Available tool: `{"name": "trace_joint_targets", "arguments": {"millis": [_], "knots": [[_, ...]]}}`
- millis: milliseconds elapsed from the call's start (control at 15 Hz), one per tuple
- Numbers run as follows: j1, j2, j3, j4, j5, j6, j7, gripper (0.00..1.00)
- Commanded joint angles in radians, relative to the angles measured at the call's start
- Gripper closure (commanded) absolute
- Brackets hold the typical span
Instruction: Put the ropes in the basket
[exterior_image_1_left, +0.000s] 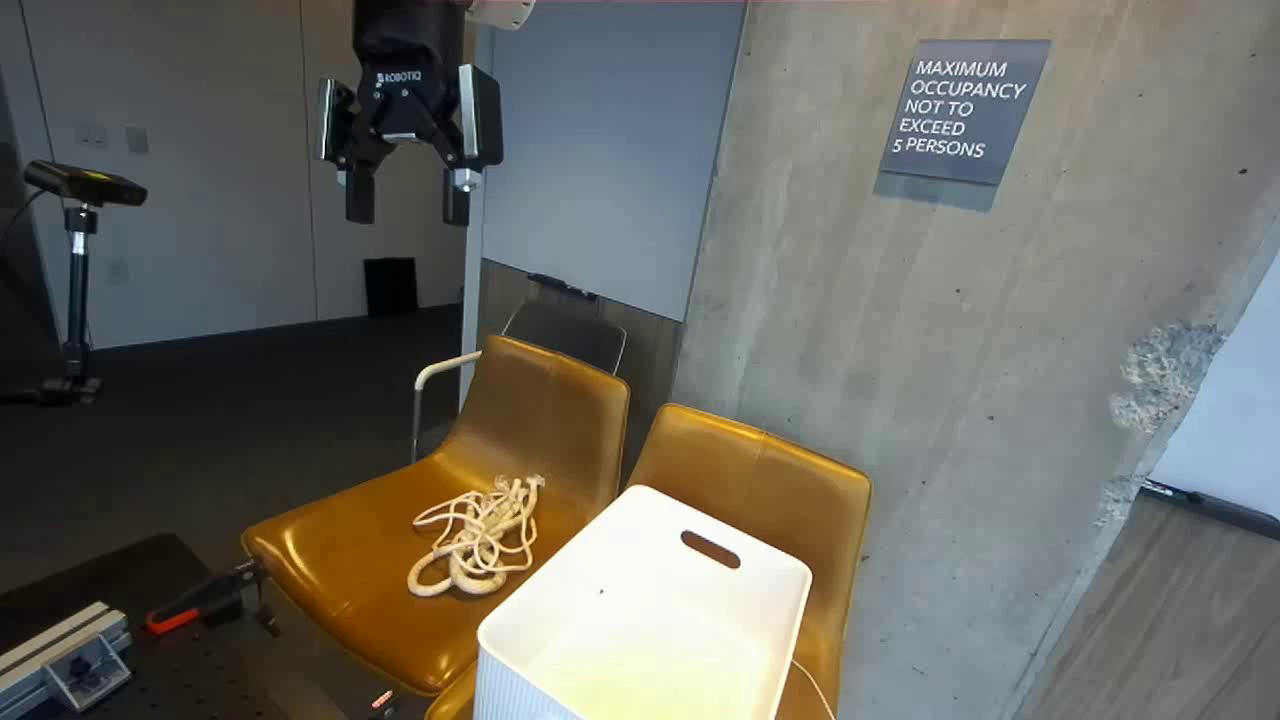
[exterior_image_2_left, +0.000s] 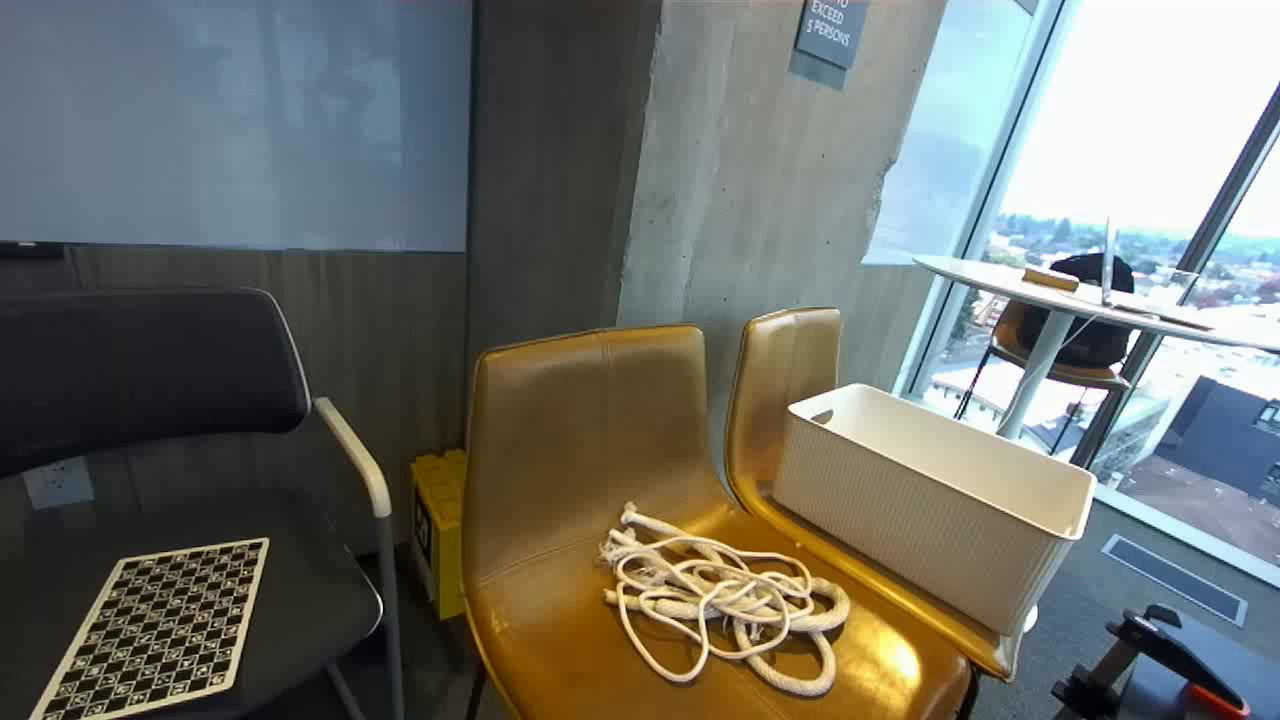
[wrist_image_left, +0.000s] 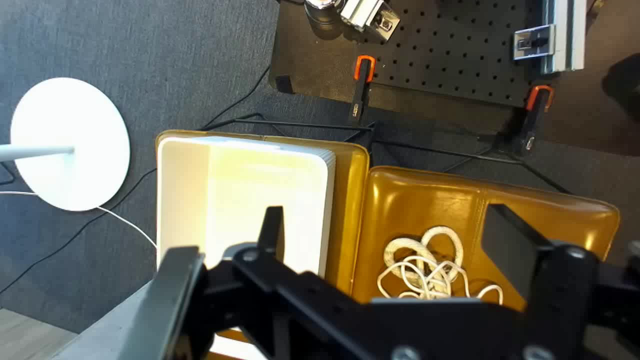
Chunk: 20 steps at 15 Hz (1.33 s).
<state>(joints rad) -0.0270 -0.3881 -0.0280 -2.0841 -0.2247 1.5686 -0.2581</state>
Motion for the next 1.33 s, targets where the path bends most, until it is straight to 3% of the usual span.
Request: {"name": "trace_joint_targets", "arguments": {"millis": [0, 267, 600, 1000, 1267], "knots": [[0.013, 0.001, -0.01, 0.002, -0.003, -0.003, 0.003, 0.0], [0.047, 0.016, -0.007, -0.024, 0.019, 0.017, -0.071, 0.0], [0.123, 0.083, 0.005, -0.061, 0.082, 0.166, -0.194, 0.0], [0.172, 0.357, 0.061, -0.004, 0.172, 0.459, -0.248, 0.0], [0.18, 0.573, 0.132, 0.084, 0.097, 0.565, -0.223, 0.0]]}}
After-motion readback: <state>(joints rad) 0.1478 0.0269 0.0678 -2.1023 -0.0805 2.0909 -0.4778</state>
